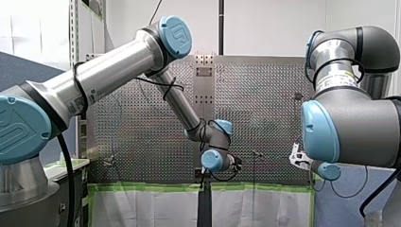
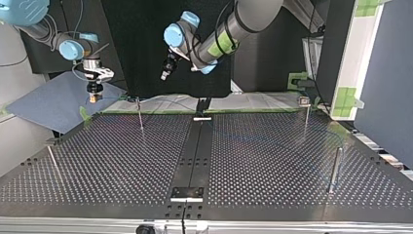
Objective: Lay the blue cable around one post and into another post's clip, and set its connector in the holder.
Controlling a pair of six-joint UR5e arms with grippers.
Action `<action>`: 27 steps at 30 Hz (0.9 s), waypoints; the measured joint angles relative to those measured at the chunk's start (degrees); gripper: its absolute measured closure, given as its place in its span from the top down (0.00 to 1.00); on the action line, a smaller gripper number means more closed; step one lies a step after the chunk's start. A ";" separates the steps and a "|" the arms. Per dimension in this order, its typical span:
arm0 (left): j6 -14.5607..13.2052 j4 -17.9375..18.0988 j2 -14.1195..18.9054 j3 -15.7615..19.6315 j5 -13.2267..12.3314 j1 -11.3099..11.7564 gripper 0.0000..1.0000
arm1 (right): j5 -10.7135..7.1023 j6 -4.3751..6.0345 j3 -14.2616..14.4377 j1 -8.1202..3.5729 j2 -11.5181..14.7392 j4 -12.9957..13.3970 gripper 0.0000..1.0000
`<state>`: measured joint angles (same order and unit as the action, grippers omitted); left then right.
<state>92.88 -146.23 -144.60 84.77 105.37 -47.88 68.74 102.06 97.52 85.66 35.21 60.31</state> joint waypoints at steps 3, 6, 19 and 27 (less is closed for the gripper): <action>0.06 -0.02 0.00 0.01 0.11 -0.02 1.00 | 0.00 0.00 0.00 0.05 0.00 0.00 0.00; 0.09 -0.03 0.00 0.00 0.13 -0.02 1.00 | 0.00 0.00 0.00 0.07 0.00 -0.01 0.00; 1.24 -0.03 0.00 0.02 0.19 0.28 1.00 | 0.00 0.00 0.00 0.15 -0.02 -0.01 0.00; 1.16 -0.30 0.16 0.06 0.13 0.12 1.00 | 0.00 0.00 0.00 0.26 -0.01 0.00 0.00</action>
<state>94.04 -146.53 -144.44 84.83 105.50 -47.76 68.74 102.06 97.53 85.92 35.19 60.31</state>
